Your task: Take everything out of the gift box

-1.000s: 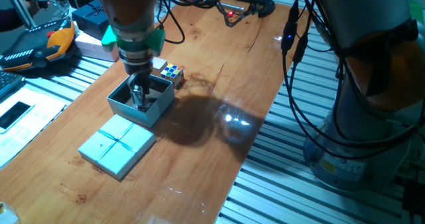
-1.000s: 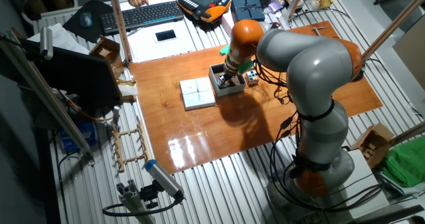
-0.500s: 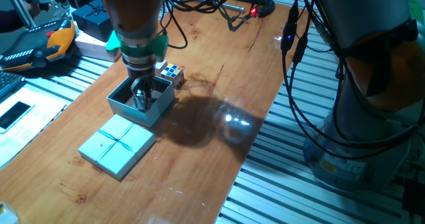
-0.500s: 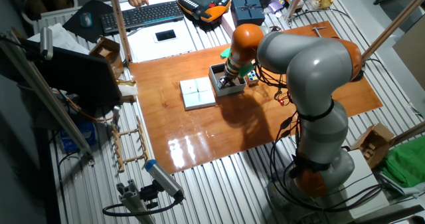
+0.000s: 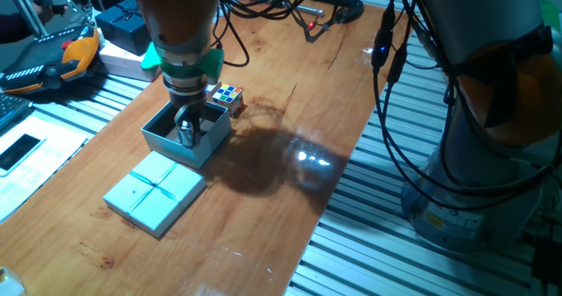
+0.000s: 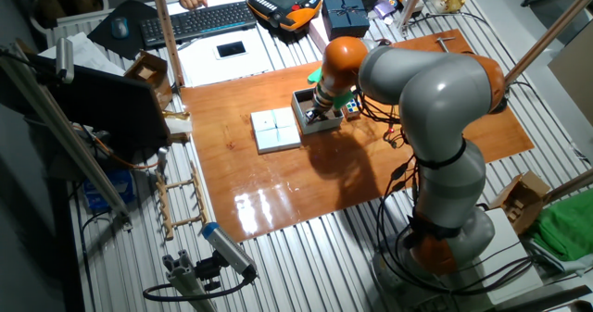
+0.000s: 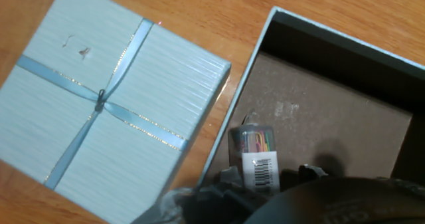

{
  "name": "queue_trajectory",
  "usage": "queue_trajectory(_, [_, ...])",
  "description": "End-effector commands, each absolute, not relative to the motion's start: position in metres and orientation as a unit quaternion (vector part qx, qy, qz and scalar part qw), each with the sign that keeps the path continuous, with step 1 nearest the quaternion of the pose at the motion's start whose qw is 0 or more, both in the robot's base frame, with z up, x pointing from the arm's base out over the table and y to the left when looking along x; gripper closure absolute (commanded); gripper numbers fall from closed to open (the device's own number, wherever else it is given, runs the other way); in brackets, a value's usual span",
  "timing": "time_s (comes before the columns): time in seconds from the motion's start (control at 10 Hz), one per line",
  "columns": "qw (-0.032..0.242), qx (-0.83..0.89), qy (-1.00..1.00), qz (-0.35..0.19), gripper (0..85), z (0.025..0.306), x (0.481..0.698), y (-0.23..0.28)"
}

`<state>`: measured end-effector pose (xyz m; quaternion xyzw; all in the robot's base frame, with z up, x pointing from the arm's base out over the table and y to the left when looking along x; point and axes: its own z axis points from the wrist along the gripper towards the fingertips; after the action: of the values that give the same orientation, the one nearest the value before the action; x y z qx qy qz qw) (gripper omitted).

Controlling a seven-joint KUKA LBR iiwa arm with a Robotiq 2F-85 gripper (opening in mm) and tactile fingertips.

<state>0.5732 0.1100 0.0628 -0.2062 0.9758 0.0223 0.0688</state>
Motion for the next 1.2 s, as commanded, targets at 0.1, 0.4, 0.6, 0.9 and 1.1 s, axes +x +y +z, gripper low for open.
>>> queue_trajectory(0.1, [0.07,-0.206,0.976,0.022,38.7,0.0629,0.5732,0.1102])
queue_trajectory(0.4, [0.072,-0.204,0.976,0.027,43.7,0.0624,0.5731,0.1108])
queue_trajectory(0.6, [0.075,-0.203,0.976,0.027,50.0,0.0624,0.5726,0.1119])
queue_trajectory(0.9, [0.074,-0.208,0.975,0.033,79.3,0.0623,0.5715,0.1129])
queue_trajectory(1.1, [0.073,-0.208,0.975,0.031,84.0,0.0633,0.5712,0.113])
